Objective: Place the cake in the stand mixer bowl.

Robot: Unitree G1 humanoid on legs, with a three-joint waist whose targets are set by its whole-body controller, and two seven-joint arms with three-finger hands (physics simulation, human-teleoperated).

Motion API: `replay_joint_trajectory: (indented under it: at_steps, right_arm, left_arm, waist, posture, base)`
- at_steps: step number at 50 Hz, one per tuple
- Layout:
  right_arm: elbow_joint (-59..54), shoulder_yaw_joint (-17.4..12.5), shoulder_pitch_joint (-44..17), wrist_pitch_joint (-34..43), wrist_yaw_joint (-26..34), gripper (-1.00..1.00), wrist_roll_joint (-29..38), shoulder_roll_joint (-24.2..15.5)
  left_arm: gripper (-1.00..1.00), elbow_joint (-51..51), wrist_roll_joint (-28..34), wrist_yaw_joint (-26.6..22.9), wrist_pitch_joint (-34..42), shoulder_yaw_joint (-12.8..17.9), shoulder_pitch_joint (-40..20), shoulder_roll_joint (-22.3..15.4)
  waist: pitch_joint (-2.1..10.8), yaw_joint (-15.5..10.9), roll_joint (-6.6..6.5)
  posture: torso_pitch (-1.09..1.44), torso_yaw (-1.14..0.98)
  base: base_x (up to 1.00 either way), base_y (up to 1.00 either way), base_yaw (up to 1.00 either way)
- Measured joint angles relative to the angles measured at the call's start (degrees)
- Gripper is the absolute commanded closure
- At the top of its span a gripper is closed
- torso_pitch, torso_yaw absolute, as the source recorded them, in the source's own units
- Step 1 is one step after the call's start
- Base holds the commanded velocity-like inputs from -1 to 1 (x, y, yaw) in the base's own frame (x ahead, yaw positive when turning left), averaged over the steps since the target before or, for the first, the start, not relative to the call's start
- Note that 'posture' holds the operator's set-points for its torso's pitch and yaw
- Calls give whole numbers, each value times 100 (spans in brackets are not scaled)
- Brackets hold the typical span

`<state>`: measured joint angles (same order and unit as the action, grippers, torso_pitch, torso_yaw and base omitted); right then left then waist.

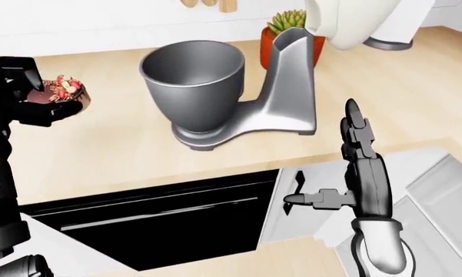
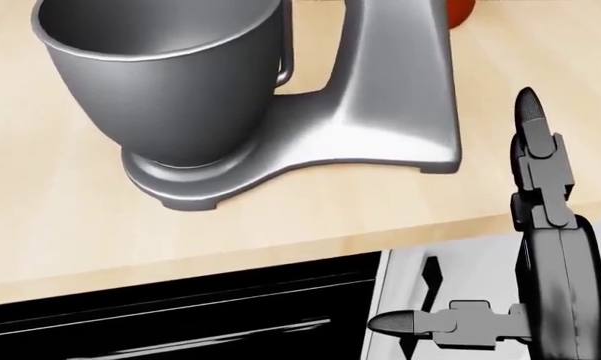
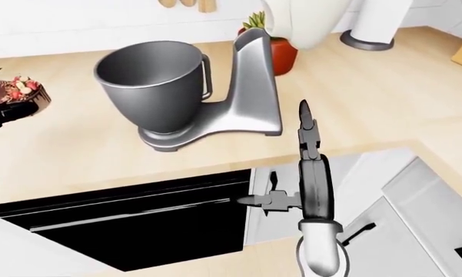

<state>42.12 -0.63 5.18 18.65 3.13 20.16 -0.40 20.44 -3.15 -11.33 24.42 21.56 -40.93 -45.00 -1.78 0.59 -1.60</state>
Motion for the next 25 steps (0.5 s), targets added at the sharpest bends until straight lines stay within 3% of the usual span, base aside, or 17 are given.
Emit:
replay_joint_trajectory:
  at_steps: [25]
  right_arm:
    - [-84, -3, 29, -105, -30, -95, -56, 2]
  left_arm:
    - [100, 105, 234, -163, 311, -458, -1293, -77]
  waist:
    - [-9, 13, 11]
  posture:
    - [0, 0]
  base:
    - [0, 0, 0]
